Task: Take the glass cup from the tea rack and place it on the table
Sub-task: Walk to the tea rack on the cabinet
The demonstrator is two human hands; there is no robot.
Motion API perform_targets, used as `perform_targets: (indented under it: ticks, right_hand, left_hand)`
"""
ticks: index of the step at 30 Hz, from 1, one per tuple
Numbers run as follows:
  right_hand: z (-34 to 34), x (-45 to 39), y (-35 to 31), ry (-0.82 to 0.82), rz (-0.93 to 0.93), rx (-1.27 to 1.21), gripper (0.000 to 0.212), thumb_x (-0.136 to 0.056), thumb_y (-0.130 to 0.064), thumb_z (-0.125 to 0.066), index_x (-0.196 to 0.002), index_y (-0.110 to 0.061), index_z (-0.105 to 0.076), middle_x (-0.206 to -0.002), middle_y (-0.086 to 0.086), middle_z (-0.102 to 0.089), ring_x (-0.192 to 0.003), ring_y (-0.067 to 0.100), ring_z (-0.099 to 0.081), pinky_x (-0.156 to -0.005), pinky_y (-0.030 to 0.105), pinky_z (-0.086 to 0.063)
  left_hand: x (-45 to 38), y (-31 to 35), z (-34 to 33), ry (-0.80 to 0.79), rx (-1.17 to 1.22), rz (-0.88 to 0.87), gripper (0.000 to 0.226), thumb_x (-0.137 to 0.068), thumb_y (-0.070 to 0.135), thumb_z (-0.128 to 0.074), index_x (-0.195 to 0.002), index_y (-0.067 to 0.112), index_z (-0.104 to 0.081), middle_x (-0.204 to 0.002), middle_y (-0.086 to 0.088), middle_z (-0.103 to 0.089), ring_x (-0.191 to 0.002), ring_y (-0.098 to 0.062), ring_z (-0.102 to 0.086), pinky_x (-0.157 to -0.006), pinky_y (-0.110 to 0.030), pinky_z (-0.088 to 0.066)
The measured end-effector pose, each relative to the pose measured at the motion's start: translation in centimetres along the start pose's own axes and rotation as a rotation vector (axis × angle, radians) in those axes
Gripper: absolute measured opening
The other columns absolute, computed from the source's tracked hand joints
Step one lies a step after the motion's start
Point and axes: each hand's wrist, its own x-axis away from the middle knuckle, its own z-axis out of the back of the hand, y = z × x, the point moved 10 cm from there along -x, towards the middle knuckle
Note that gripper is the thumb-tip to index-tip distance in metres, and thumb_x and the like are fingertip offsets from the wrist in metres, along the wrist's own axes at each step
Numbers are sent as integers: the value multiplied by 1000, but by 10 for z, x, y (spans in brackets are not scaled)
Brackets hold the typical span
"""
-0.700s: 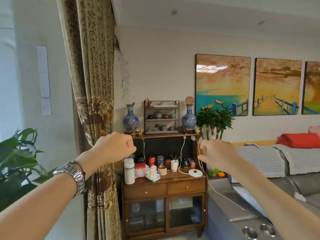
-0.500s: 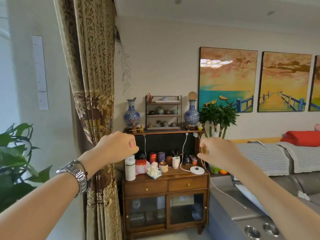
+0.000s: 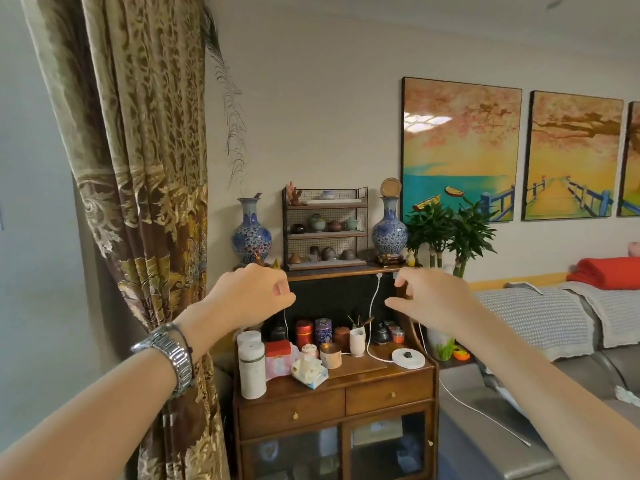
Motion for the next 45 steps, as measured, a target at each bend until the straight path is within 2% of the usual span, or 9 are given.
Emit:
perform_targets:
  ticks: [3,7,12,15,21,25,34,39,45]
  right_hand:
    - [-22,-27,-2,-9,-12,6,39,-80,-53,-57,-107,-25,-56,-88,-7,-66,-72,9,-52,-64,29,-46]
    - [-52,-61,2,-32,-33,17,38,-80,-50,-58,-108,-25,-56,-84,-8,-63,-73,10,-54,-63,28,-45]
    - [-104,-108,13,-78,-56,8,39,-81,-49,-57,-111,-25,-55,-103,-3,-66,-89,16,-61,-72,31,-50]
    - [-135,-143,22,-90,-44,-13,38,-82,-47,-57,-111,-24,-55,-107,0,-66,-93,18,-61,-76,32,-52]
    - [-189,-236,55,-73,-11,-16,34,-83,-49,-55,-107,-25,-56,-99,-3,-66,-87,16,-60,-70,30,-45]
    - [-221,-301,75,-41,28,-13,31,-81,-47,-55,-103,-25,-56,-85,-5,-62,-76,16,-55,-65,28,-40]
    - [-325,-389,101,-60,97,-56,29,-79,-43,-60,-101,-25,-59,-88,-3,-66,-72,16,-56,-58,26,-38]
    - [-388,-440,104,-109,103,-97,32,-82,-42,-59,-108,-23,-56,-98,0,-67,-85,20,-61,-64,29,-44]
    - [-470,-530,94,-185,94,-135,36,-83,-41,-57,-113,-22,-55,-109,3,-66,-96,24,-61,-76,37,-53]
  left_hand:
    - [-34,-20,-7,-7,22,-12,24,-87,47,-50,-94,29,-64,-100,6,-67,-90,-15,-62,-85,-40,-51]
    - [-74,-45,-28,-33,31,-24,23,-86,48,-50,-92,30,-63,-100,6,-67,-89,-16,-62,-87,-44,-51]
    - [-132,-77,-60,-15,54,-35,21,-86,49,-51,-90,32,-62,-97,8,-67,-87,-13,-62,-82,-38,-53]
    - [-173,-90,-81,-30,64,-51,17,-84,48,-53,-83,33,-60,-94,8,-66,-85,-13,-61,-81,-42,-53]
    - [-279,-104,-112,7,38,-52,15,-82,50,-54,-77,36,-57,-83,9,-61,-80,-14,-59,-79,-42,-52]
    - [-343,-112,-136,32,44,-49,19,-82,51,-53,-83,34,-60,-91,9,-65,-84,-13,-61,-80,-42,-53]
    - [-446,-158,-213,-8,31,4,22,-79,57,-49,-80,38,-60,-85,16,-60,-81,-9,-58,-76,-37,-51]
    - [-507,-186,-263,-37,47,0,21,-80,55,-50,-82,36,-60,-75,21,-50,-78,-9,-57,-74,-35,-51]
    - [-597,-235,-316,-50,145,29,23,-80,52,-53,-85,33,-64,-87,15,-66,-82,-8,-62,-77,-37,-54]
